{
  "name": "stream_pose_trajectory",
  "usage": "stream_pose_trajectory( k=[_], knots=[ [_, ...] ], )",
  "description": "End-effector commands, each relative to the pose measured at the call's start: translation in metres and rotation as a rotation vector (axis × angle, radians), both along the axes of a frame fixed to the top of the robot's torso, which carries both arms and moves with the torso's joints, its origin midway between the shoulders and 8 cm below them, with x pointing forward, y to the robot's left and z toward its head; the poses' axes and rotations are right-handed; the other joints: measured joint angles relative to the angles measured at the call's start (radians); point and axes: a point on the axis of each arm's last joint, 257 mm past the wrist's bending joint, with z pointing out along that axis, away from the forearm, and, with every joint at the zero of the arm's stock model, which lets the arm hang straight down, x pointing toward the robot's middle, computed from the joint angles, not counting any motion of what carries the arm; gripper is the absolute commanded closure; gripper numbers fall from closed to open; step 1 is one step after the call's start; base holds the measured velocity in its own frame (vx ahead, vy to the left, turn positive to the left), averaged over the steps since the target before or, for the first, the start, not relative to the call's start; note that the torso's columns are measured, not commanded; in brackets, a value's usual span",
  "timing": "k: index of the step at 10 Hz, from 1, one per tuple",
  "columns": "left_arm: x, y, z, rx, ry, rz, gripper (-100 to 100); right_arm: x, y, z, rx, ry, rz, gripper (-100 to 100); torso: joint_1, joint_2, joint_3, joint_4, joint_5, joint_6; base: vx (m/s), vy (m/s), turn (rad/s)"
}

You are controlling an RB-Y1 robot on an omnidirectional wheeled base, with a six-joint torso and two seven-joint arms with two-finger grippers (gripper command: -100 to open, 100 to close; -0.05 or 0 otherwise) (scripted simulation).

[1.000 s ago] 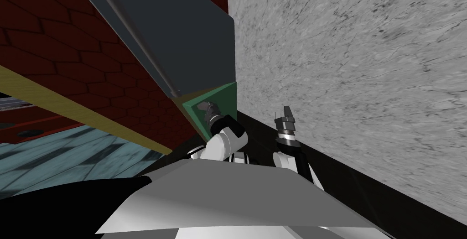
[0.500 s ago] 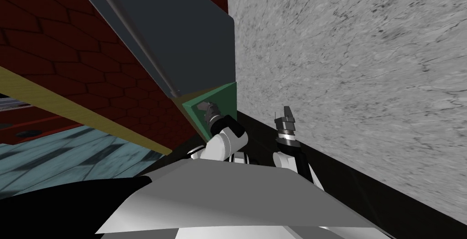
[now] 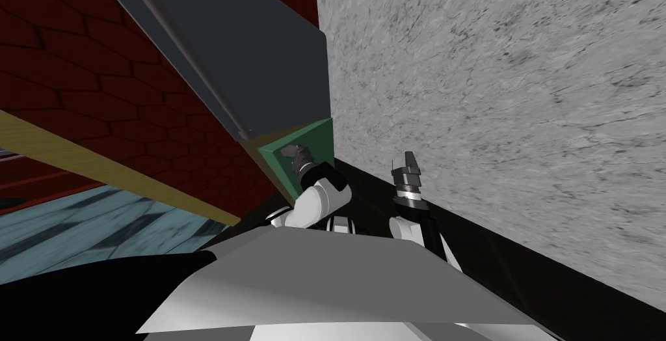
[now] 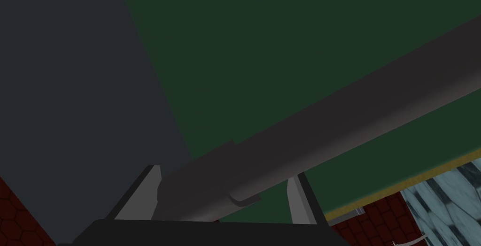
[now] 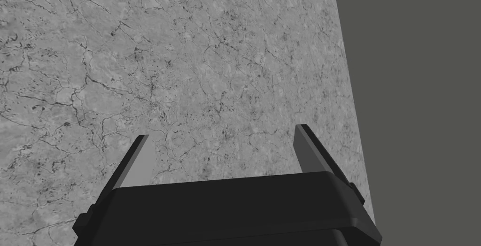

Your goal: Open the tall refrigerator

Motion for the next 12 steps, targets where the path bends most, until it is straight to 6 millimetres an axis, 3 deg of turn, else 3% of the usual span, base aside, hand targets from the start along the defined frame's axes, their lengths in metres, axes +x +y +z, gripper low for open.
stream_pose_trajectory(
  k=[1, 9, 10, 11, 12],
  knots=[
    [-0.002, 0.013, -0.001, -0.004, 0.000, 0.065, 100, 0.000, 0.000, 0.000, 0.000, 0.000, 0.000, 0, -0.005, -0.003, -0.002, -0.002, -0.001, 0.001, 0.068, -0.381, 0.106],
    [-0.013, 0.051, -0.004, -0.007, 0.007, 0.252, 100, 0.000, 0.000, 0.000, 0.000, 0.000, 0.000, 0, 0.012, -0.006, -0.005, -0.003, 0.003, 0.001, 0.073, -0.355, 0.087],
    [-0.012, 0.048, -0.002, -0.007, 0.003, 0.236, 100, 0.000, 0.000, 0.000, 0.000, 0.000, 0.000, 0, 0.011, -0.003, -0.002, -0.002, 0.004, 0.000, 0.034, -0.190, 0.018],
    [-0.015, 0.055, -0.002, -0.008, 0.003, 0.266, 100, 0.000, 0.000, 0.000, 0.000, 0.000, 0.000, 0, 0.022, 0.001, 0.001, -0.001, 0.006, -0.001, 0.089, -0.178, 0.048],
    [-0.019, 0.061, -0.002, -0.009, 0.003, 0.294, 100, 0.000, 0.000, 0.000, 0.000, 0.000, 0.000, 0, 0.018, -0.001, -0.001, -0.001, 0.006, 0.000, 0.145, -0.220, 0.145]
  ],
)
